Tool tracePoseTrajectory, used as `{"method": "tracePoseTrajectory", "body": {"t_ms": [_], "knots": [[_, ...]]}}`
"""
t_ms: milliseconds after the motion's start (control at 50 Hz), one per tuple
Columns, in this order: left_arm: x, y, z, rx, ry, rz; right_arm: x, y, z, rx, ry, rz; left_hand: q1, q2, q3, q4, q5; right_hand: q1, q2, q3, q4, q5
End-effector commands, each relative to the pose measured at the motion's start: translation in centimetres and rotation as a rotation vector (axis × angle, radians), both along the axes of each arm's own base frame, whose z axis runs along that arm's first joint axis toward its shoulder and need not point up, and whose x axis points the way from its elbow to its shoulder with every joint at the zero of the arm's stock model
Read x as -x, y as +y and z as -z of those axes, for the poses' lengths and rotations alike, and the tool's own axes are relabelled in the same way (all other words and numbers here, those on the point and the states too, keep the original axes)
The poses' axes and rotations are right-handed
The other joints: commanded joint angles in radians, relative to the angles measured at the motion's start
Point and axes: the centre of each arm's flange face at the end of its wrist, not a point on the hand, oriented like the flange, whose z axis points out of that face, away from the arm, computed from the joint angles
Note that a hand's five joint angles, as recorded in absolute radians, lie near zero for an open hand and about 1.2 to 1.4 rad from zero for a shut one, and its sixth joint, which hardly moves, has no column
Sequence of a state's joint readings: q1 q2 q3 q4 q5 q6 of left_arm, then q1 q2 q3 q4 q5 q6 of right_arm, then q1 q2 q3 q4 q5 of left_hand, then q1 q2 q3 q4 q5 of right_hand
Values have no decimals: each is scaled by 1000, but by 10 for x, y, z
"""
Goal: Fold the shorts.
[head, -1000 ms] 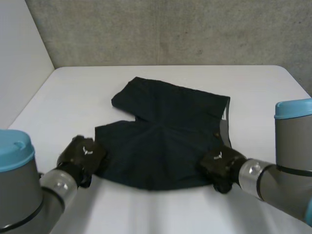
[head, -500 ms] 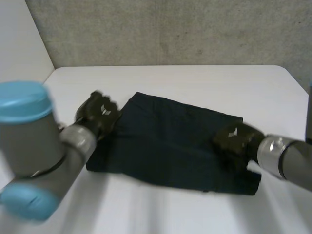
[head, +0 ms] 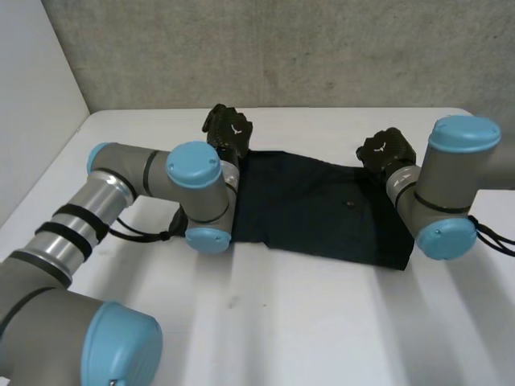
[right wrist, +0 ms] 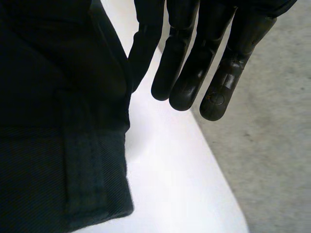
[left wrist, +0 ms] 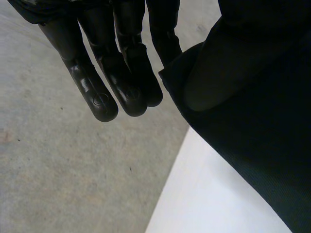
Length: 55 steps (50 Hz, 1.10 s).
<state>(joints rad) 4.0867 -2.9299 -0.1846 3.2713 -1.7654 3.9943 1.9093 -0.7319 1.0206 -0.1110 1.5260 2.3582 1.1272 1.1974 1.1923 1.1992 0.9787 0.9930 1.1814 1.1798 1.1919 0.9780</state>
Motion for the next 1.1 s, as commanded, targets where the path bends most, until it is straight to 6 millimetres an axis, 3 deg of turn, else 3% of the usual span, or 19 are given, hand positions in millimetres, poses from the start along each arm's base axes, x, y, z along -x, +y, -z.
{"method": "tracePoseTrajectory", "body": {"t_ms": [20,40,60,80,100,240,260,360,440,540,680,860,1000,1040,1100], "knots": [[-1,-2,12,-62,132,27,-1,-12,4,95,-54,27,249,179,184,177,223,-681,-869,-867,-879,-840],[-1,-1,15,-78,145,30,-1,-11,3,91,-62,28,34,-36,-31,-38,8,-819,-1007,-1005,-1017,-978],[0,2,17,-108,172,40,0,-9,-6,90,-92,27,-541,-611,-606,-613,-567,-819,-1007,-1005,-1017,-978],[-1,3,19,-129,186,43,0,-8,-10,92,-104,28,-852,-922,-917,-924,-878,-819,-1007,-1005,-1017,-978],[-1,5,19,-143,194,46,2,-4,-25,103,-140,32,-953,-1023,-1018,-1025,-979,-819,-1007,-1005,-1017,-978],[-10,20,-33,-227,284,62,13,16,-87,141,-307,38,-953,-1023,-1018,-1025,-979,-819,-1007,-1005,-1017,-978],[-15,24,-49,-242,308,64,16,24,-100,139,-332,38,-953,-1023,-1018,-1025,-979,-819,-1007,-1005,-1017,-978],[-42,33,-96,-271,393,50,22,52,-113,34,-351,31,-953,-1023,-1018,-1025,-979,-819,-1007,-1005,-1017,-978],[-69,46,-124,-306,427,74,27,72,-109,-116,-369,29,-953,-1023,-1018,-1025,-979,-819,-1007,-1005,-1017,-978],[-94,71,-131,-386,420,131,43,90,-92,-332,-423,89,-946,-1016,-1011,-1018,-972,-819,-1007,-1005,-1017,-978],[-130,108,-99,-541,408,86,50,110,-46,-480,-411,82,-934,-1004,-999,-1006,-960,-819,-1007,-1005,-1017,-978],[-146,128,-58,-577,410,57,52,96,4,-432,-424,95,-928,-999,-993,-1000,-954,-670,-859,-857,-869,-830],[-150,125,-48,-513,428,55,58,78,37,-473,-410,141,-928,-999,-993,-1000,-954,-240,-428,-426,-438,-399],[-151,125,-50,-509,433,53,60,72,41,-462,-402,164,-928,-999,-993,-1000,-954,209,20,22,10,49],[-152,125,-53,-499,438,52,69,64,36,-433,-380,204,-928,-999,-993,-1000,-954,403,215,216,204,244]]}}
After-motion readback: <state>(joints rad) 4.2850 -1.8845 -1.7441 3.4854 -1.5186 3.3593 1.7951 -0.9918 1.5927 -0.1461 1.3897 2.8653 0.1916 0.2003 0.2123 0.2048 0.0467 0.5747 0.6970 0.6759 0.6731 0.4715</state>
